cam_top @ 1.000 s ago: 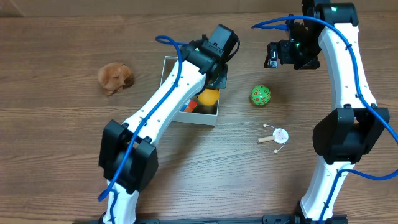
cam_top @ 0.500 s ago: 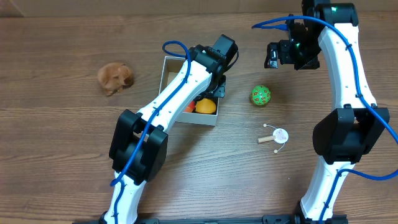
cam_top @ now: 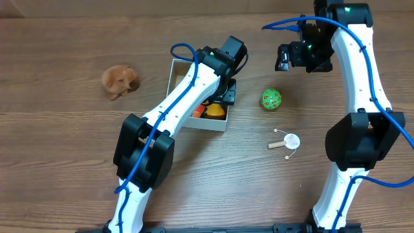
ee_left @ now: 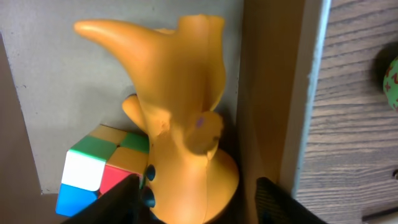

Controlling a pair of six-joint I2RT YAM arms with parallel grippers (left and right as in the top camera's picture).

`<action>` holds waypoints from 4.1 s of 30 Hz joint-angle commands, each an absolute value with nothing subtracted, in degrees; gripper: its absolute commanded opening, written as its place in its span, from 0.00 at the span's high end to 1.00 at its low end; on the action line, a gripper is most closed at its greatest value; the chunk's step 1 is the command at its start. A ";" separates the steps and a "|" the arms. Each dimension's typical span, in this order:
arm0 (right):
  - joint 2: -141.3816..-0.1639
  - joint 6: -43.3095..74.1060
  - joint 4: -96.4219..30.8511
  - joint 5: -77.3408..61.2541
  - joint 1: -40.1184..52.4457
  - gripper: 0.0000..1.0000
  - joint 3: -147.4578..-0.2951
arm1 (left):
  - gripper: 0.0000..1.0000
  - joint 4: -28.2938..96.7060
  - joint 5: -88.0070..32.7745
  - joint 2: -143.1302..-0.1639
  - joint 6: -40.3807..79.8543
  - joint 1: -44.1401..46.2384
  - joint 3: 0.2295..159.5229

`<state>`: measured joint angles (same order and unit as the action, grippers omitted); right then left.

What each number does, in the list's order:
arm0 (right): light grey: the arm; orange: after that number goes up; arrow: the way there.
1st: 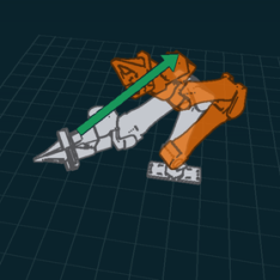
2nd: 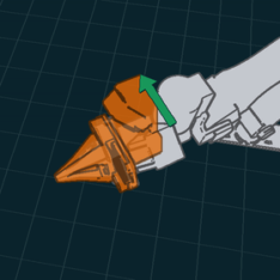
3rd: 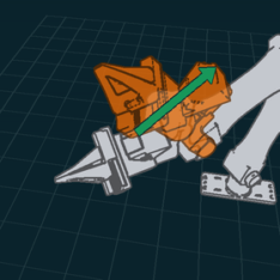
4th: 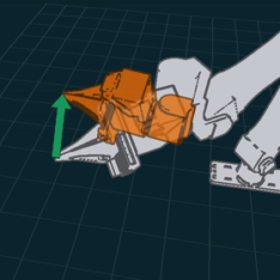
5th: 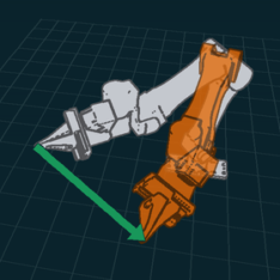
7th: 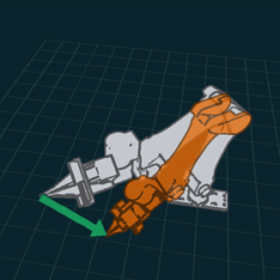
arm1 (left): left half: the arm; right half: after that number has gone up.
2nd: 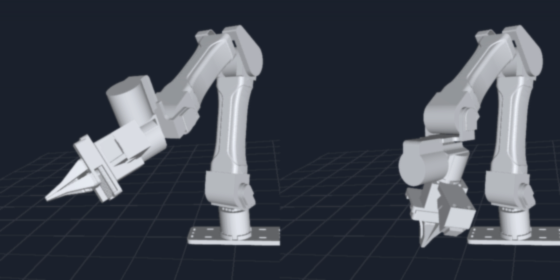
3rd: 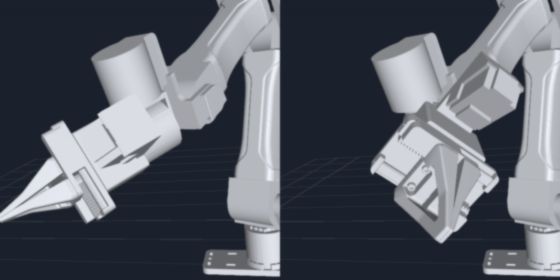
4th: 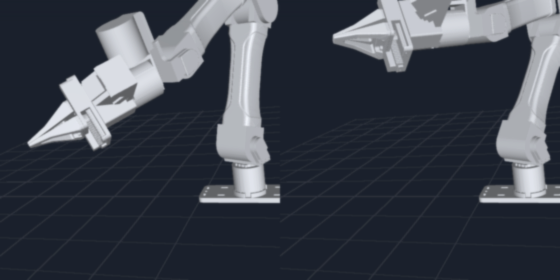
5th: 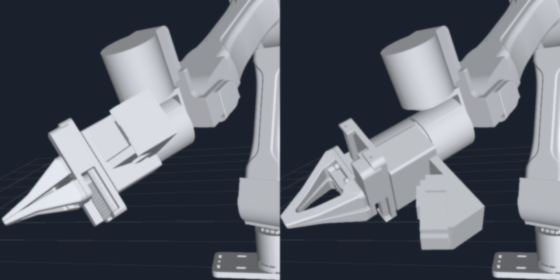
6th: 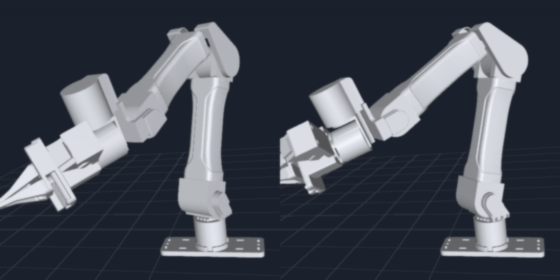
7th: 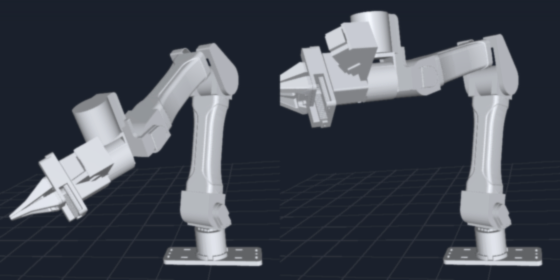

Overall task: Pack container
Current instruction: 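Carry the yellow toy with the left gripper and lower it into the box, then open the left gripper, withdraw, and grasp the brown plush toy, then carry the brown plush with the left gripper and drop it into the box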

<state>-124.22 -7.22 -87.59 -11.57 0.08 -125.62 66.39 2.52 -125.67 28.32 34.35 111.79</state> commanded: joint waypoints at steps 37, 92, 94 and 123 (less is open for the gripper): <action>-121.89 -6.83 -87.31 -11.64 -0.12 0.00 -127.09 | 0.00 73.82 10.68 -123.46 -20.86 0.32 122.23; -121.89 -6.81 -87.31 -11.64 -0.12 0.00 -127.09 | 0.96 82.02 0.64 -126.78 -28.56 23.38 145.14; -121.89 -6.83 -87.31 -11.64 -0.12 0.00 -127.09 | 0.96 82.08 -1.45 -126.80 -27.46 24.73 145.12; -121.89 -6.83 -87.31 -11.64 -0.12 0.00 -127.09 | 0.96 71.22 -3.60 -127.61 -24.16 24.03 121.12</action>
<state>-124.22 -7.25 -87.57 -11.57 0.08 -125.62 72.60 -4.03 -127.42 -25.30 25.06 122.96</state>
